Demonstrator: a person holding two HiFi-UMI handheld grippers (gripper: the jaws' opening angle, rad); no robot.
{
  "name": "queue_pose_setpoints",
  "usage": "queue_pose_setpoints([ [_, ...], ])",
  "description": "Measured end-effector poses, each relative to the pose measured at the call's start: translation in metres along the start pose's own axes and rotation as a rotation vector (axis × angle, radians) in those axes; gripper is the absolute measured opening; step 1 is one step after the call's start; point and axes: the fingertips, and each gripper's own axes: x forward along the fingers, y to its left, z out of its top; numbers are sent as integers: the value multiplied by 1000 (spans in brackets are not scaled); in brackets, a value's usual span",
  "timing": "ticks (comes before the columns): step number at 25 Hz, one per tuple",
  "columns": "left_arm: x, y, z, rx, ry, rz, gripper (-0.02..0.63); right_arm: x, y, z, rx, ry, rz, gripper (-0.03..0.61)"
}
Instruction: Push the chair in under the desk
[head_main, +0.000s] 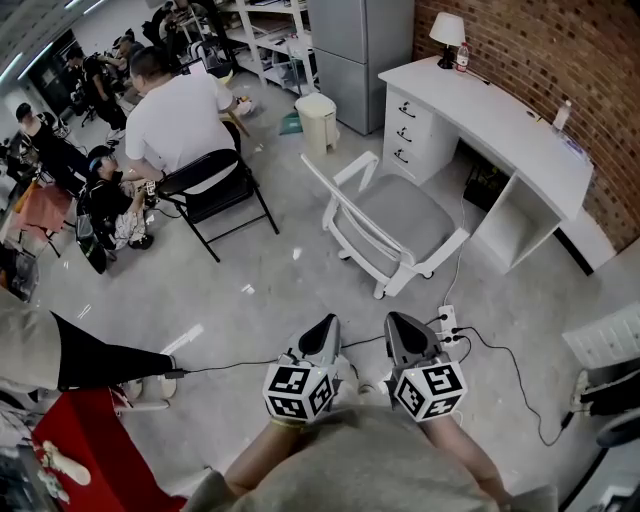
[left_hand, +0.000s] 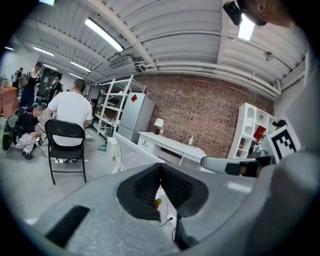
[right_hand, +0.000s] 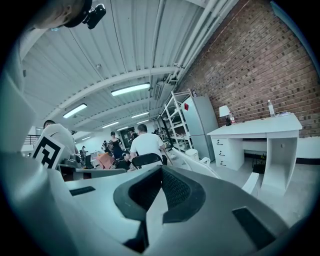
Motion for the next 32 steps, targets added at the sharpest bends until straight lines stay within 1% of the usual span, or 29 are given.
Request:
queue_pose_setpoints([
  [4, 11, 13, 3, -11, 6, 4, 8, 14, -3, 0, 1, 11, -8, 6],
  [17, 74, 59, 40, 8, 7, -39, 8, 92, -9, 30, -27, 1, -11, 6],
  [24, 103, 85, 58, 14, 9, -47, 8, 131, -15, 43, -38, 2, -17, 6],
  [32, 133, 109, 68, 18, 27, -82, 8, 164, -22, 50, -49, 5, -56, 6],
])
